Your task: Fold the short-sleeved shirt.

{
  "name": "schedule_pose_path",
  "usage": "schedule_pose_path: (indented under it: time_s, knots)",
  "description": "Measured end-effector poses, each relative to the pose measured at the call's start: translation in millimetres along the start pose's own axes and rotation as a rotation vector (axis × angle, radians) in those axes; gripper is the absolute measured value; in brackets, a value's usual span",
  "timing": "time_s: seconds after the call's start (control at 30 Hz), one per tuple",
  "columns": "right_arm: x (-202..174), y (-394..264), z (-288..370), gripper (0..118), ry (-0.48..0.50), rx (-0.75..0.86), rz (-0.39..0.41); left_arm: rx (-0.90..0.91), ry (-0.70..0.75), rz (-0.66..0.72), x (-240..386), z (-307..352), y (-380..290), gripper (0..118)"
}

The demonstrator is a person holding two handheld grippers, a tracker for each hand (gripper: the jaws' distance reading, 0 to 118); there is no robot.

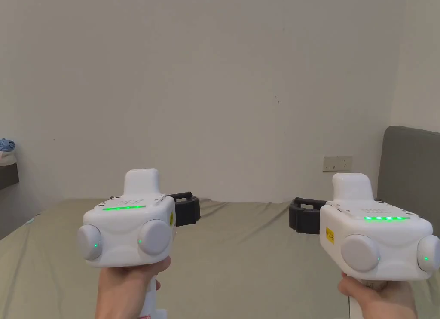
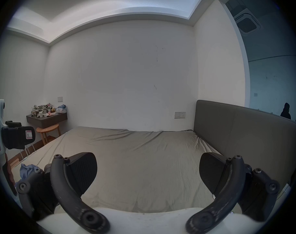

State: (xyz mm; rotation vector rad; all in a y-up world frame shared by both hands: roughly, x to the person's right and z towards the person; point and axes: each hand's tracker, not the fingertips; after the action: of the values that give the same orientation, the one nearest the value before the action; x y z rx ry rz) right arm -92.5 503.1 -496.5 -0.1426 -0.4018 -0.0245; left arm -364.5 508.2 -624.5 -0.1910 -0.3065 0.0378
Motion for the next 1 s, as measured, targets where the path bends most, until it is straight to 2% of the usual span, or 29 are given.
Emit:
schedule_pose_path:
  time_s: [0.2, 0.23, 0.27, 0.3, 0.33, 0.37, 0.4, 0.43, 0.47, 0.53, 0.57, 0.67, 0.83, 0.87, 0.93, 0.97, 1.0]
  knots:
    - [2.2, 1.0, -0.1, 118, 0.011, -0.004, -0.020, 0.001, 0.011, -0.013, -1.0, 0.7, 1.5, 116]
    - [2.2, 1.0, 0.3, 118, 0.014, -0.002, -0.022, 0.005, 0.010, -0.009, -1.3, 0.1, 0.9, 112]
    - [2.1, 0.9, -1.3, 118, 0.021, -0.003, -0.023, 0.012, -0.001, -0.005, -1.2, -0.2, 0.8, 100]
    - [1.9, 0.8, -1.8, 111, 0.025, -0.004, -0.022, 0.014, -0.004, 0.005, -1.5, -0.7, 0.9, 88]
    - [1.6, 0.3, -1.1, 90, 0.028, -0.001, -0.022, 0.009, -0.011, 0.009, -1.7, -1.5, 1.4, 73]
    - [1.0, -0.3, 0.2, 37, 0.032, 0.005, -0.021, 0.004, -0.022, 0.015, -3.5, -1.4, 1.2, 39]
    - [0.3, -1.8, -0.5, 0, 0.026, 0.009, -0.025, -0.001, -0.047, 0.019, -4.5, -1.9, 0.7, 4]
    - [1.2, -2.4, -3.0, 0, 0.029, 0.001, -0.036, -0.005, -0.063, 0.022, -5.7, -2.0, -1.6, 0]
    - [4.5, -1.3, -3.0, 0, 0.036, 0.005, -0.091, -0.008, -0.058, 0.020, -5.9, -2.8, -3.6, 0]
    - [11.2, -6.5, -8.2, 0, 0.107, -0.064, -0.108, -0.005, -0.076, 0.023, -8.4, 4.9, -7.5, 0]
    - [12.1, -9.8, -9.5, 0, 0.104, -0.071, -0.115, -0.022, -0.082, 0.017, -10.5, 3.6, -11.2, 0]
    - [6.7, -36.1, -14.2, 0, 0.076, -0.088, -0.078, -0.091, -0.100, 0.038, -32.9, -7.5, -35.2, 0]
    - [-1.7, -107.9, -14.1, 0, 0.129, -0.270, -0.087, -0.303, -0.077, 0.036, -110.8, -7.5, -114.0, 0]
    - [-5.7, -128.5, -15.5, 0, 0.148, -0.319, -0.088, -0.361, 0.020, 0.011, -137.1, -4.1, -130.8, 0]
    - [-16.8, -166.4, -18.5, 0, 0.177, -0.412, -0.089, -0.428, 0.094, 0.018, -186.3, 4.2, -161.0, 0]
    - [-22.8, -185.9, -20.0, 0, 0.185, -0.451, -0.089, -0.495, 0.167, 0.080, -212.3, 9.5, -175.2, 0]
    - [-28.2, -203.1, -20.0, 0, 0.190, -0.479, -0.087, -0.452, 0.163, 0.131, -235.4, 10.9, -185.5, 0]
